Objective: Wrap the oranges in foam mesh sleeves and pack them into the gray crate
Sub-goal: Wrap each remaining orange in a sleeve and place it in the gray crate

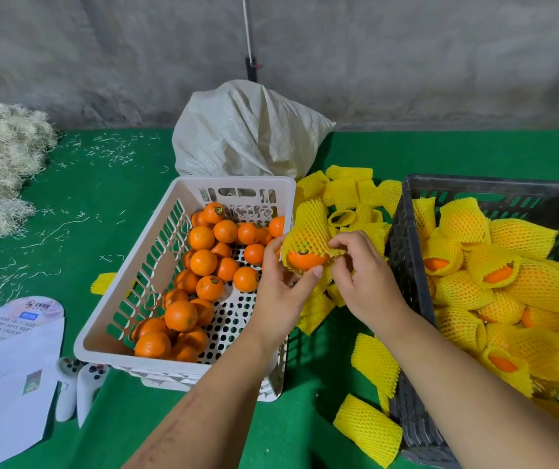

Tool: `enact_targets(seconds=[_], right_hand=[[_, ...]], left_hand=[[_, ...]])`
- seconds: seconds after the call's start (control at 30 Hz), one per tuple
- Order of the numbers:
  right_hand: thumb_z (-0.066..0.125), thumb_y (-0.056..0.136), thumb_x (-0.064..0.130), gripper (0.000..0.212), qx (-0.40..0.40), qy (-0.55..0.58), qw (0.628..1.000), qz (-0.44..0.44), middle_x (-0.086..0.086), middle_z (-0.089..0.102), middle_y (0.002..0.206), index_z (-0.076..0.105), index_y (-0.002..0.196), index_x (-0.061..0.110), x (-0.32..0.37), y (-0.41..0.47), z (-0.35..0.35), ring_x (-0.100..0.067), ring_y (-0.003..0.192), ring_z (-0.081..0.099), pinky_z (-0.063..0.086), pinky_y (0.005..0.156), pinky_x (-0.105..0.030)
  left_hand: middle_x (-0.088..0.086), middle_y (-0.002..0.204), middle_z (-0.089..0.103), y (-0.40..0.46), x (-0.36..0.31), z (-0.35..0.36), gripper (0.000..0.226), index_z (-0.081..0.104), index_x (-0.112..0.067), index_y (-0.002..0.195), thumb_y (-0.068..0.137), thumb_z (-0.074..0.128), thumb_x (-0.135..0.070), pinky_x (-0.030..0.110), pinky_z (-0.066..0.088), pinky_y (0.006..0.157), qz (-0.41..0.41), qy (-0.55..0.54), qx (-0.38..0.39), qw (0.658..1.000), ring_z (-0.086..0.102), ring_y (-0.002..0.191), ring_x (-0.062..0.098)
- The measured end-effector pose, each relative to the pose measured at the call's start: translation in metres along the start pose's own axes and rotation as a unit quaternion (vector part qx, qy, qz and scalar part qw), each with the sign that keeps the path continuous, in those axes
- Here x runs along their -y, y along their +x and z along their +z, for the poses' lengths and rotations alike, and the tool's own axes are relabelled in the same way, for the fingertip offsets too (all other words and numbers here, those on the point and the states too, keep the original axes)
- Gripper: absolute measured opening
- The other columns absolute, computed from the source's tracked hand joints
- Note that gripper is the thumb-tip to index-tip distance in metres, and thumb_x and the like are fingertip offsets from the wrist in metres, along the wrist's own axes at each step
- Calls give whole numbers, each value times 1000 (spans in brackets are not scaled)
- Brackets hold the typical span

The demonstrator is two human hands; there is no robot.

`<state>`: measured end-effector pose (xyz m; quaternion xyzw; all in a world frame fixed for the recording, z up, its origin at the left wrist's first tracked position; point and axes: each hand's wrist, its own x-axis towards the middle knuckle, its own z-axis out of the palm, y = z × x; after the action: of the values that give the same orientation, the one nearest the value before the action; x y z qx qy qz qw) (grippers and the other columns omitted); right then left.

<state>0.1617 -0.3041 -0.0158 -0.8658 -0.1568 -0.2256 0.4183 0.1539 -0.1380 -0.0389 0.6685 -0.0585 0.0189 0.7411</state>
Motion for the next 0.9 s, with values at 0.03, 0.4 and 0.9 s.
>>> enact_targets(seconds=[0.03, 0.4, 0.9], right_hand=[[55, 96, 3, 20, -11, -9, 1000, -11, -5, 58, 110, 60, 115, 6, 1, 0, 0, -11, 90, 53, 47, 69, -30], [69, 87, 15, 35, 51, 13, 999, 16, 9, 42, 105, 47, 112, 23, -2, -5, 9, -9, 81, 47, 51, 64, -42], [50, 88, 20, 12, 86, -2, 994, -62, 9, 44, 103, 54, 100, 18, 1, -7, 7, -16, 81, 50, 49, 62, -41]], left_hand=[[8, 135, 61, 1, -2, 1, 61, 49, -22, 142, 92, 82, -33, 61, 53, 105, -5, 10, -17, 1000, 63, 126, 33], [10, 130, 64, 2, 0, -4, 68, 39, -20, 145, 91, 80, -7, 44, 61, 94, 0, -16, -45, 999, 69, 114, 29], [19, 133, 55, 5, 10, -3, 66, 43, -33, 136, 85, 80, -15, 49, 58, 93, 3, 73, -90, 993, 65, 117, 30]])
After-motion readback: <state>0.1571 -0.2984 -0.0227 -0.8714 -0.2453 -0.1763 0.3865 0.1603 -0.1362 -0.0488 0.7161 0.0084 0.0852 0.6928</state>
